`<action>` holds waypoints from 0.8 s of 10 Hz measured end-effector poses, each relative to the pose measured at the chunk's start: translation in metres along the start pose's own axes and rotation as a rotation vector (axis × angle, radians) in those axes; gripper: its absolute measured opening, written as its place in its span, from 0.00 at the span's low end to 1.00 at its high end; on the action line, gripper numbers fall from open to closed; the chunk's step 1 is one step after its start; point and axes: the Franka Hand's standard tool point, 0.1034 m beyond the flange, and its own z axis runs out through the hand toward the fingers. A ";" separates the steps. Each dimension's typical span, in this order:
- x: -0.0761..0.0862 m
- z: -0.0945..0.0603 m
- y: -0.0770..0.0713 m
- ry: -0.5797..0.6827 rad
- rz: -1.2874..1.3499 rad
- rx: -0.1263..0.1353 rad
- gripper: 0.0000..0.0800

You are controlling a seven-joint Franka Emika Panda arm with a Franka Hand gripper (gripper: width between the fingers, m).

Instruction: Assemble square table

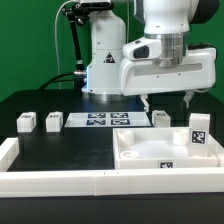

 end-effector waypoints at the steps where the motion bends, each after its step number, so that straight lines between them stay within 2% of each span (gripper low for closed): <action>1: -0.002 0.000 -0.002 -0.037 0.001 0.009 0.81; 2: -0.010 0.002 -0.004 -0.123 0.012 0.019 0.81; 5: -0.008 0.003 -0.006 -0.300 0.022 0.033 0.81; 6: -0.015 0.004 -0.005 -0.380 0.023 0.037 0.81; 7: -0.015 0.008 0.004 -0.456 0.012 -0.009 0.81; 8: -0.019 0.012 0.005 -0.519 0.019 -0.027 0.81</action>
Offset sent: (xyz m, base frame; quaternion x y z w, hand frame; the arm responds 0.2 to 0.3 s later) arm 0.0000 0.0000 0.0000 0.0000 -0.1938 0.0000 0.9810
